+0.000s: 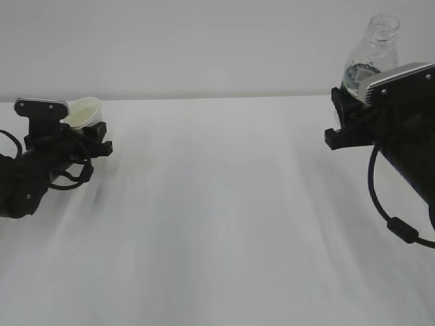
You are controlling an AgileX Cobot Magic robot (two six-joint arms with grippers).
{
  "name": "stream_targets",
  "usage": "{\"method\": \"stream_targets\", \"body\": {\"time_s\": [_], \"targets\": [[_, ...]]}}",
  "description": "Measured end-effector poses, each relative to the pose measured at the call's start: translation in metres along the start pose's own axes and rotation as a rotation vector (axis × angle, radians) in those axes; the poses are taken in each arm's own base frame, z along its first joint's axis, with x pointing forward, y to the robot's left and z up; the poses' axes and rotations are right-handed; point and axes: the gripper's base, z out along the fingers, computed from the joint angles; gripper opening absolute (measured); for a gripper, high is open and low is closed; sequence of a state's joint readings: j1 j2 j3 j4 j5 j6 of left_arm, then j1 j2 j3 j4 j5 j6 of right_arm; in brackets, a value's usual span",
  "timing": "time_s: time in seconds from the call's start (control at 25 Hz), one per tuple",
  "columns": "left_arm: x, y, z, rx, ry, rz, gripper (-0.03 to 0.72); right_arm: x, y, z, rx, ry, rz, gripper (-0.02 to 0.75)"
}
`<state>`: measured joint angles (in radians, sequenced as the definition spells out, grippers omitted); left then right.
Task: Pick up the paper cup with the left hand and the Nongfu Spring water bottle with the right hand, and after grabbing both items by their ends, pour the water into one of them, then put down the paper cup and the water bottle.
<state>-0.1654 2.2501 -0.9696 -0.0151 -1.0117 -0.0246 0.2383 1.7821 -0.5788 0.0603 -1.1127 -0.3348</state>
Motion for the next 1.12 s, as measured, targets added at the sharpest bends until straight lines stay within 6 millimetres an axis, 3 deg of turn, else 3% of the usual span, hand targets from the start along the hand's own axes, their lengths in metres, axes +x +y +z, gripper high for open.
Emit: {"method": "stream_targets", "body": {"time_s": [1.12], "targets": [[0.011,0.0,0.001,0.003,0.012,0.002,0.384,0.001,0.002,0.0,-0.019,0.006,-0.008,0.408]]}}
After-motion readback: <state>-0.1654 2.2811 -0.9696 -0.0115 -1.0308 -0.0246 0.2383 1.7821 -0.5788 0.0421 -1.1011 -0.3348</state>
